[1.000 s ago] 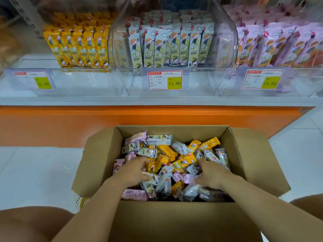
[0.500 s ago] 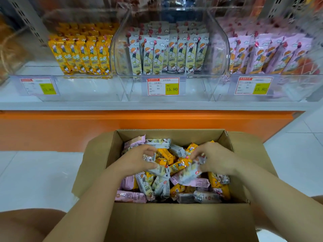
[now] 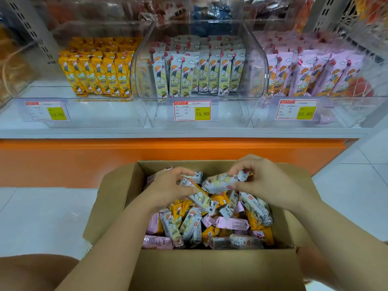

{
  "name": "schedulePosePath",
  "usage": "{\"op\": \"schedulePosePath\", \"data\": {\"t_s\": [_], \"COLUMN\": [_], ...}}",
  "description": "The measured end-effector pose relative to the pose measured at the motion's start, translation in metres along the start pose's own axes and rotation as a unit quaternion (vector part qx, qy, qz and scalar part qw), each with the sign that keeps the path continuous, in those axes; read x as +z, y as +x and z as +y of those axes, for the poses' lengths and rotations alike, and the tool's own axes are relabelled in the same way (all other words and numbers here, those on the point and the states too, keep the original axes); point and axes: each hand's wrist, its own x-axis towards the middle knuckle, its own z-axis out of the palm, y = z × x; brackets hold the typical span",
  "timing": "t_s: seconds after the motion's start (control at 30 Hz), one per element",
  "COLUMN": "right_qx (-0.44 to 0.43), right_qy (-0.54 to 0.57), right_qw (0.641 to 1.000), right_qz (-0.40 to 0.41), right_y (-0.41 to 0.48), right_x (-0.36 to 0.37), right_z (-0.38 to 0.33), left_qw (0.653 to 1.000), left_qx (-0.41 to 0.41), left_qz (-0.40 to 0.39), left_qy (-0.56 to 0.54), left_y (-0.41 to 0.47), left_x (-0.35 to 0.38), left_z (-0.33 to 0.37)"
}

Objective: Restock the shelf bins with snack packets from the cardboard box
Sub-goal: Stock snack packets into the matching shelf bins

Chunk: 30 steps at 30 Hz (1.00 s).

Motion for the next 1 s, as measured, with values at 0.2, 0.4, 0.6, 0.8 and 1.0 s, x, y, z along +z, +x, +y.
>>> {"op": "schedulePosePath", "data": {"t_s": [0.2,0.4,0.6,0.8,1.0], "right_qx": [-0.025,0.015,0.015,0.002,0.050], "right_qy": [-0.018,0.088,0.137,0.126,0.198], "right_qw": [0.998,0.996,0.990,0.992,0.979], "right_qz": [0.046,-0.006,-0.013,0.007,0.014], "right_y": [0.004,0.002,0.001,-0.001,0.010], "right_x": [-0.004,-0.006,0.008,0.030,0.033], "right_z": [-0.006,-0.012,-0.016,-0.012,0.019], "left_qw": [0.996,0.993,0.984,0.983,0.985], "left_qx": [0.074,0.116,0.126,0.126,0.087], "left_qz": [0.008,0.012,-0.047,-0.051,-0.010], "left_qy": [0.047,0.033,0.117,0.123,0.151], "left_y": [-0.003,-0.007,-0.009,-0.010,-0.003], "left_x": [0.000,0.006,0.018,0.023,0.019], "left_z": [0.017,0.036,0.037,0.034,0.019]}}
